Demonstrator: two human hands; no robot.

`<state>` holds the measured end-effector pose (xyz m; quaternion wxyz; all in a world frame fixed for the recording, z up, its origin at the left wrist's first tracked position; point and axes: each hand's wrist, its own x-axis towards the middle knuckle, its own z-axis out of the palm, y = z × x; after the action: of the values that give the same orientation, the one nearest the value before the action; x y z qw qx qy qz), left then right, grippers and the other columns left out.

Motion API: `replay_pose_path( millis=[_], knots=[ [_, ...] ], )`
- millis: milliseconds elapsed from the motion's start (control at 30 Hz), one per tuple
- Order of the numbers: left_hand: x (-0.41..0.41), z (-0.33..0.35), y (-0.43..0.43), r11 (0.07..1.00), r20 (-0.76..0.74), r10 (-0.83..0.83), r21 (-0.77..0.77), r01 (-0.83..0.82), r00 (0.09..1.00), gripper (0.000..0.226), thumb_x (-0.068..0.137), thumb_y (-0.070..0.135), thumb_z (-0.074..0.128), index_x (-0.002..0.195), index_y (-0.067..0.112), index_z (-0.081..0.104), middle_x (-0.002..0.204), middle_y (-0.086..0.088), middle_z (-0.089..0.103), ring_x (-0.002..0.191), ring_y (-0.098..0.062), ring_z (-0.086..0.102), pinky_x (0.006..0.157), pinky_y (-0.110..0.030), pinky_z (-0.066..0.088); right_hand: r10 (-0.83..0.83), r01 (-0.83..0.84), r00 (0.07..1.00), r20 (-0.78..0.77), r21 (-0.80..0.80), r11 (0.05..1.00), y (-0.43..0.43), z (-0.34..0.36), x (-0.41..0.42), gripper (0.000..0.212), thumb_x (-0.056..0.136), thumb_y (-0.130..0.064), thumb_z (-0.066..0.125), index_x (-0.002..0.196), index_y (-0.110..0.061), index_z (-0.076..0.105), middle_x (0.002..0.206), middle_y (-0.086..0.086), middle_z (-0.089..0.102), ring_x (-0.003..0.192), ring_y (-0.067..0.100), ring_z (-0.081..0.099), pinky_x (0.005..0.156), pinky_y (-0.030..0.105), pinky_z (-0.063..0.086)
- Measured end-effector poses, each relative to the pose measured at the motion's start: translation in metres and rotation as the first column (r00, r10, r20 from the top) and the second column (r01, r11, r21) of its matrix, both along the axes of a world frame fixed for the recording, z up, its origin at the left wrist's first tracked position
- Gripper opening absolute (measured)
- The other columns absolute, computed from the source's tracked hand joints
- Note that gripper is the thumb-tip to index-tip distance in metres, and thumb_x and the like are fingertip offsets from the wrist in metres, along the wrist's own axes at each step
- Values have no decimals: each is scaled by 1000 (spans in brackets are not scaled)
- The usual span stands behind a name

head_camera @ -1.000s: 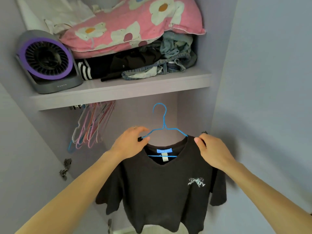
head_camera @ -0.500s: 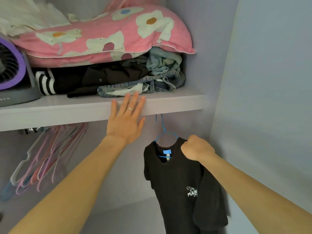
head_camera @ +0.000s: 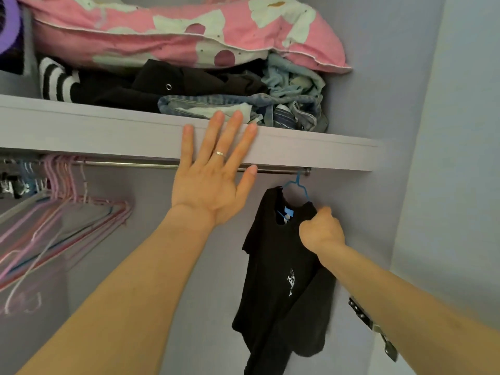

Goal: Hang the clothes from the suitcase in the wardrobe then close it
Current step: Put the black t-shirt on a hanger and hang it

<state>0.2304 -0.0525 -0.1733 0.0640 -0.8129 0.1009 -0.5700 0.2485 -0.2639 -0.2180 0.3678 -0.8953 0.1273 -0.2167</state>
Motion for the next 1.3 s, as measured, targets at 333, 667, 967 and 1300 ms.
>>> replay_pose_path(
  millis=[333, 667, 967, 1300],
  knots=[
    [2, 0, 0, 998, 8, -54, 9, 54, 999, 71, 100, 54, 22, 159, 29, -9, 167, 1, -13, 153, -25, -13, 118, -55, -15, -101, 79, 990, -97, -212, 974, -17, -30, 42, 44, 97, -15, 49, 140, -11, 43, 131, 21, 53, 126, 38, 40, 99, 42, 41],
    [-15, 5, -2, 1000, -179, -21, -12, 20, 984, 82, 95, 57, 31, 158, 27, -14, 166, -2, -16, 152, -28, -17, 115, -56, -20, -202, 107, 954, -220, -382, 918, -13, 11, -4, 60, 89, -37, 61, 138, -12, 38, 137, 21, 40, 125, 40, 43, 102, 47, 42],
    [-97, 89, -14, 998, -838, -6, -40, -51, 546, 86, 95, 65, 34, 158, 30, -12, 161, -2, -32, 148, -26, -31, 120, -60, -7, 77, -240, 930, -360, -432, 869, -12, 111, -147, 44, 93, -38, 49, 135, -22, 50, 130, 8, 57, 123, 32, 49, 95, 37, 47],
    [-271, 95, -42, 863, -835, -447, -309, 399, 321, 61, 99, 47, 50, 155, 32, 31, 164, 4, 22, 150, -20, 20, 122, -42, 21, 153, -190, 979, -137, -320, 928, -49, 127, -375, 31, 98, -46, 50, 127, -39, 58, 130, -12, 61, 125, 15, 46, 89, 26, 34]
  ],
)
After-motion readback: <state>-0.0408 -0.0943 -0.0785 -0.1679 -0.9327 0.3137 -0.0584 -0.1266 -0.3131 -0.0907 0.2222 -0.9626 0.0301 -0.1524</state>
